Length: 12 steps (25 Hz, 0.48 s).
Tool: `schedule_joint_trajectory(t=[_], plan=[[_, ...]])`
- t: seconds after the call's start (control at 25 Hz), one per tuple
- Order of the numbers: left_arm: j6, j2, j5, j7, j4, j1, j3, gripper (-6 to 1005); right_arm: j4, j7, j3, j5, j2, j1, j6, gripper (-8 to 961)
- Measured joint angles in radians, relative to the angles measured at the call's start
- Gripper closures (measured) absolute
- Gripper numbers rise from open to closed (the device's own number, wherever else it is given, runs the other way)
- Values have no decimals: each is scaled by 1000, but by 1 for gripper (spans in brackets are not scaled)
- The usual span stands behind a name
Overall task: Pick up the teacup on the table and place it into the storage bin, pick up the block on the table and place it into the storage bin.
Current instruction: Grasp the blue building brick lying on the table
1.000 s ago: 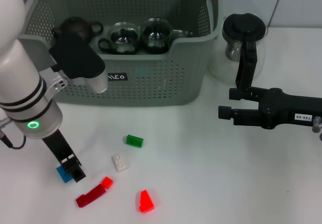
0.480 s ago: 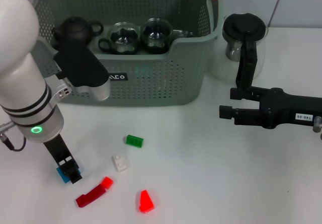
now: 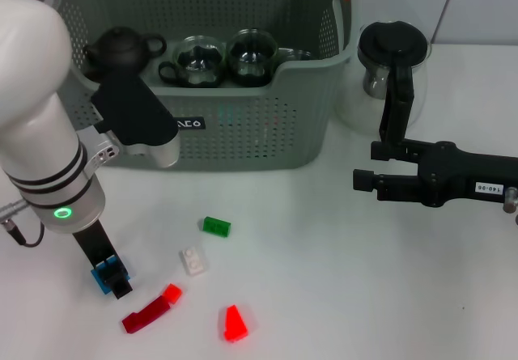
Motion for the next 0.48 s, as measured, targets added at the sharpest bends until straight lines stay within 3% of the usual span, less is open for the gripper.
schedule_joint_trajectory(t=[0.48], plan=[[-13,4,0,-31,-9,-1,8,390,0,0,1,0,0,0,0,70]])
